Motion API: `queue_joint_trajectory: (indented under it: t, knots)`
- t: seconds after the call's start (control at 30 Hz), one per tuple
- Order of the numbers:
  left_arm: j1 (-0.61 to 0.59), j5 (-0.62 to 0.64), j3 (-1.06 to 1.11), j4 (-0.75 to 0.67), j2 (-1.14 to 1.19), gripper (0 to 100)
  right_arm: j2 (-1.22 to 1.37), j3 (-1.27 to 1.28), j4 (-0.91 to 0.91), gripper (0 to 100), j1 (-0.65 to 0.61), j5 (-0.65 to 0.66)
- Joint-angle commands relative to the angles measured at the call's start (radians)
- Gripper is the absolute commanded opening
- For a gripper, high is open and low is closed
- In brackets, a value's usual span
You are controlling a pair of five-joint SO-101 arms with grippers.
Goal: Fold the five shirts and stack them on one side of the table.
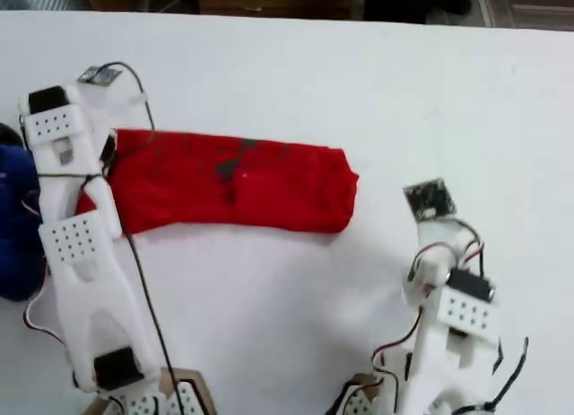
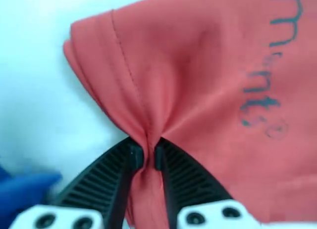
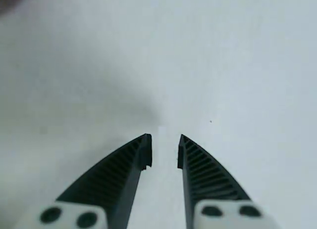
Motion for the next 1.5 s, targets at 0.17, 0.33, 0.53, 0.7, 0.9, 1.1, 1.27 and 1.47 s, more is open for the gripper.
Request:
queue_joint_trajectory:
  t: [0.17, 0.33, 0.53, 0.7, 0.9, 1.1, 1.27, 1.47]
  knots:
    - [0.308, 0.132, 0.437, 0.011, -0.634, 2, -0.044, 0.097, -0.156, 9.4, 0.01, -0.127]
    - [0.508, 0.21, 0.446, 0.005, -0.717, 2, -0.044, 0.095, -0.208, 9.4, 0.119, -0.242]
    - [0.706, 0.25, 0.42, -0.094, -0.678, 2, -0.044, 0.097, -0.242, 9.7, 0.165, -0.313]
    - [0.824, 0.288, 0.334, -0.107, -0.612, 2, -0.044, 0.097, -0.242, 9.7, 0.165, -0.315]
    - [0.872, 0.319, 0.269, -0.157, -0.462, 2, -0.044, 0.097, -0.242, 9.7, 0.165, -0.316]
    - [0.899, 0.321, 0.139, -0.176, -0.319, 2, -0.044, 0.097, -0.242, 9.5, 0.165, -0.316]
    - [0.957, 0.321, 0.028, -0.155, -0.255, 2, -0.044, 0.098, -0.242, 9.5, 0.163, -0.318]
    - [0.977, 0.321, 0.001, -0.158, -0.186, 2, -0.044, 0.098, -0.242, 9.5, 0.163, -0.318]
